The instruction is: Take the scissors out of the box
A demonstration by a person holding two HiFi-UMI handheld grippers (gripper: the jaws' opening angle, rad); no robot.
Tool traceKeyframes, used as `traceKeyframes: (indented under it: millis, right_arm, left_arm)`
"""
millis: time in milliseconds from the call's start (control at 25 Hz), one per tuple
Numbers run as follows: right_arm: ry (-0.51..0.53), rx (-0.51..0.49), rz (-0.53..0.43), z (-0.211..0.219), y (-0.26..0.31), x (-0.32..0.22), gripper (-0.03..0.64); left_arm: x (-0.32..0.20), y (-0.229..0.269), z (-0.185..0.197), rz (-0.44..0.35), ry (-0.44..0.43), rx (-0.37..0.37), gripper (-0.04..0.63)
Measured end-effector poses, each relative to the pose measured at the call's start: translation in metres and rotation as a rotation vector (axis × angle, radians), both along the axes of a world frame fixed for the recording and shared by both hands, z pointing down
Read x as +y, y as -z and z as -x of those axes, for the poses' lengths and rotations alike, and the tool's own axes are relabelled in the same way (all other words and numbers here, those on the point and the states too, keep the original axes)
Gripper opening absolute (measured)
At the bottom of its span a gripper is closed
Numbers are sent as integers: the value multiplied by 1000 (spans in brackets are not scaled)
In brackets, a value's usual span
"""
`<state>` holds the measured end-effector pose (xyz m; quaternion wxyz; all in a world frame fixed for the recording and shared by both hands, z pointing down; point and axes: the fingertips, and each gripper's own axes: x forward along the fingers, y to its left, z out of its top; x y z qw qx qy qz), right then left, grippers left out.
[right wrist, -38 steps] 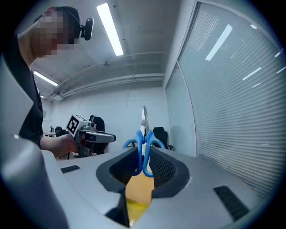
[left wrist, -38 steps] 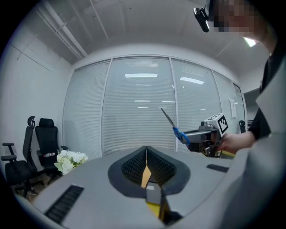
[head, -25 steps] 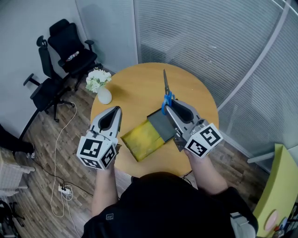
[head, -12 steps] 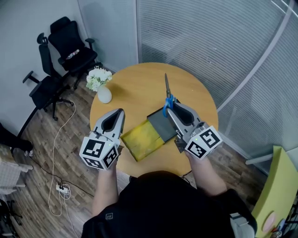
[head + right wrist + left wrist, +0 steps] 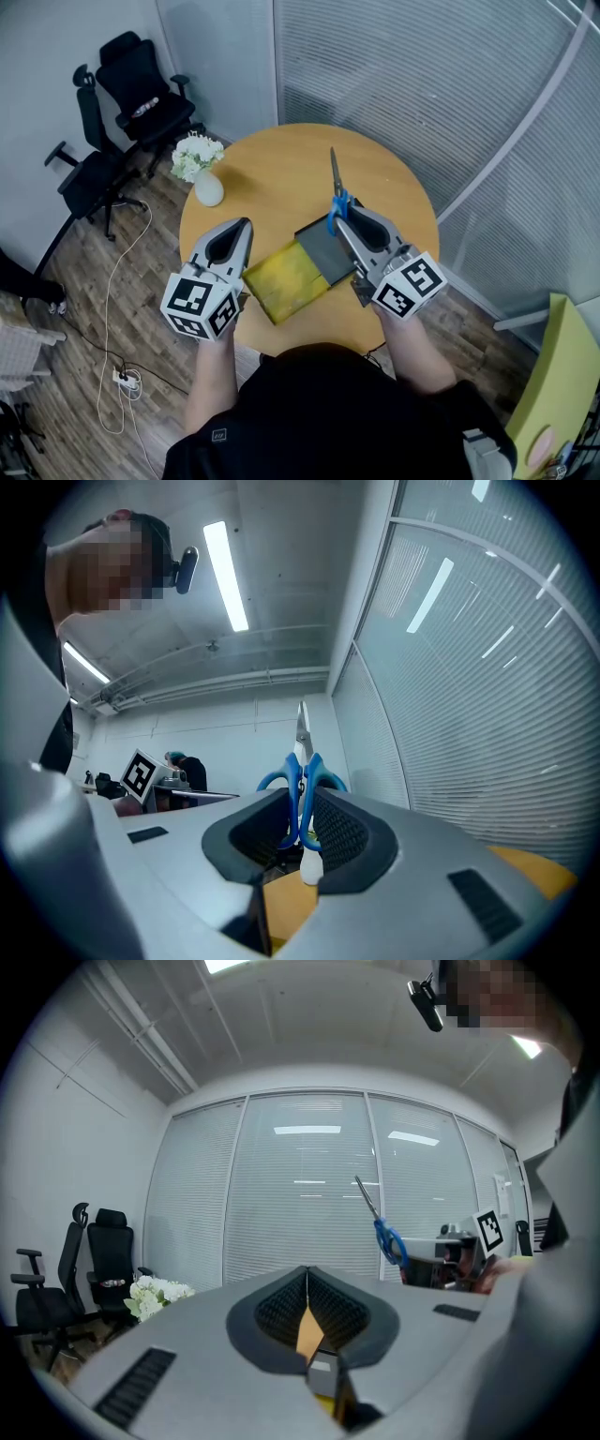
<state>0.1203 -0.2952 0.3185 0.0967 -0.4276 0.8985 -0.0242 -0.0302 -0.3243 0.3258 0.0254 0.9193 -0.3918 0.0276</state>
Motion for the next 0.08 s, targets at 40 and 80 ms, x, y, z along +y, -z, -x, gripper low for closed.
traceKeyframes:
  millis: [40,80]
  right_arm:
    - [1,1,0,0,-1,0,95]
    - [2,1,1,0,-2,0,95]
  left_arm:
    - [0,0,-1,0,-1,0,14]
    - [0,-1,-2,0,-2,1,15]
